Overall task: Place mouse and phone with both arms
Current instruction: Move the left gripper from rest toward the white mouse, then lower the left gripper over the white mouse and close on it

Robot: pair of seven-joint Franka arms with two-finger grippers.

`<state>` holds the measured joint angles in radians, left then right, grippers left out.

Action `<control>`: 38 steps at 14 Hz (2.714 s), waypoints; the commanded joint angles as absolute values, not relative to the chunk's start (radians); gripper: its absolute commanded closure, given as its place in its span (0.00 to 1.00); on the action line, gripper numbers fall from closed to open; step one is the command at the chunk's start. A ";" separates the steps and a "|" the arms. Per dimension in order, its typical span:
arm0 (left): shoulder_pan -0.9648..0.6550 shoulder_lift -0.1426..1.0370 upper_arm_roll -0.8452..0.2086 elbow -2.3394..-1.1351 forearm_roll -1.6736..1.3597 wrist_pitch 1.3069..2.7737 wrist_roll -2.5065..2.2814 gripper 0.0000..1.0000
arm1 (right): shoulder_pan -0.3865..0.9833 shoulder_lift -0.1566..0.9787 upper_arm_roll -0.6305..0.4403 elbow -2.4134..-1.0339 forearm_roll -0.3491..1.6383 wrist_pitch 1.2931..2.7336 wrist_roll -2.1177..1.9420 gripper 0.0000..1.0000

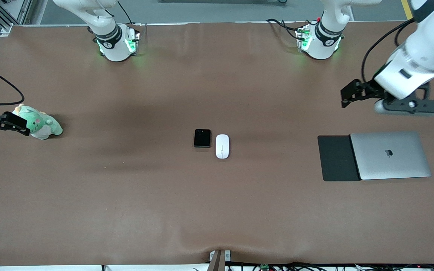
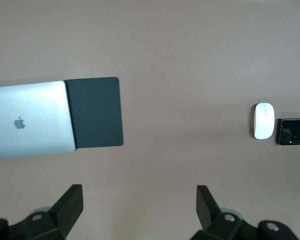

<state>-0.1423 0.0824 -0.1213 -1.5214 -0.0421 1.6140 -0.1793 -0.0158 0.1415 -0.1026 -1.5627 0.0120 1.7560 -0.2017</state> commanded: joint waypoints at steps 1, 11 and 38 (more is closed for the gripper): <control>-0.153 0.121 -0.140 -1.517 -0.037 1.634 -0.181 0.00 | -0.038 0.137 -0.087 -1.569 0.014 1.764 -0.206 0.00; -0.331 0.339 -0.146 -1.506 -0.028 1.840 -0.363 0.00 | -0.040 0.137 -0.087 -1.571 0.014 1.764 -0.206 0.00; -0.715 0.953 -0.009 -1.226 0.040 2.249 -0.726 0.00 | -0.049 0.140 -0.087 -1.571 0.014 1.764 -0.207 0.00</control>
